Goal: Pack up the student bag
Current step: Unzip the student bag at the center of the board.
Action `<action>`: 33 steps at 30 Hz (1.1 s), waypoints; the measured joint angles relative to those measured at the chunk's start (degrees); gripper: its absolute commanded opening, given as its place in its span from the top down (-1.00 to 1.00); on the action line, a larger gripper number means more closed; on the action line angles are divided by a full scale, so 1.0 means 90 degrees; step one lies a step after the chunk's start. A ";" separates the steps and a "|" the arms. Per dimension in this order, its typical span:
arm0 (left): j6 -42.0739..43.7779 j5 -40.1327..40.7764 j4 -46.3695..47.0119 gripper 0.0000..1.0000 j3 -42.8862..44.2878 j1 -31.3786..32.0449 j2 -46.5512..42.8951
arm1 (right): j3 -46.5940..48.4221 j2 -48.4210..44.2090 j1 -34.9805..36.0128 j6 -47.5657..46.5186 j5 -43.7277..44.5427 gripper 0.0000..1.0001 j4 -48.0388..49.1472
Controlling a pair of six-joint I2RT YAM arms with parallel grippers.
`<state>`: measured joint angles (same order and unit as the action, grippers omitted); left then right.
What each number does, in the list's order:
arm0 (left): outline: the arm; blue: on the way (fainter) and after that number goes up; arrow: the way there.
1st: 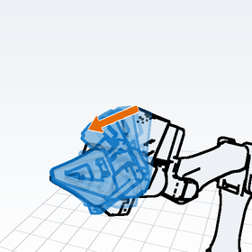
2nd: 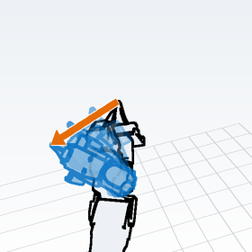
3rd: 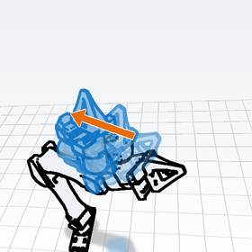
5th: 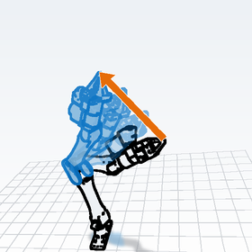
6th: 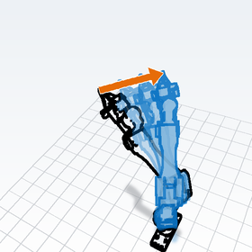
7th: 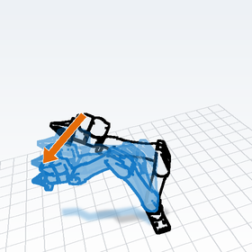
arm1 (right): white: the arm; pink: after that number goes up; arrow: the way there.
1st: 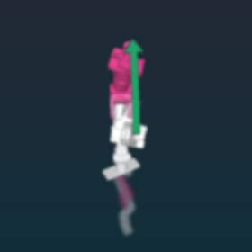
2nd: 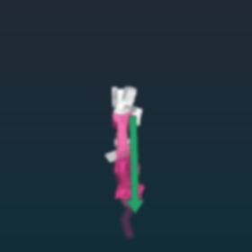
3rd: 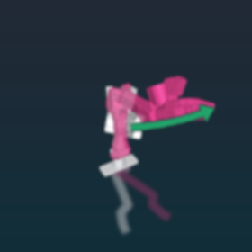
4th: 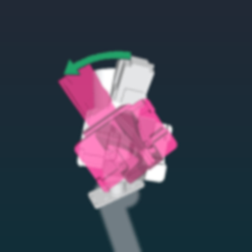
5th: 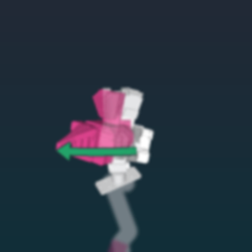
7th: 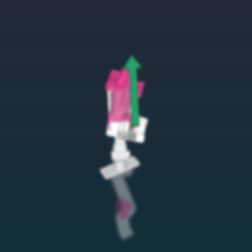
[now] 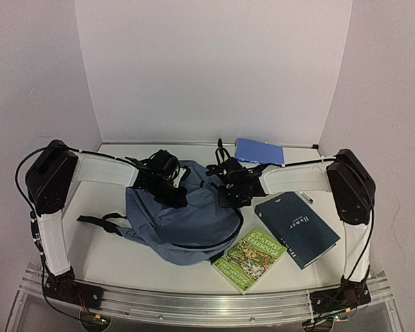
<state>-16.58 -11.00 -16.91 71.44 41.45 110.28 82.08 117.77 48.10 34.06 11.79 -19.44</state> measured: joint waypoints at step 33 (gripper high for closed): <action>-0.0362 0.0131 -0.0133 0.99 0.0024 -0.0224 0.0005 | -0.0723 -0.0628 -0.0189 -0.0303 -0.0249 1.00 -0.0012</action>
<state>-19.84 -9.83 -18.10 71.66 39.43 110.32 75.57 112.12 46.40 31.34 9.55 -19.55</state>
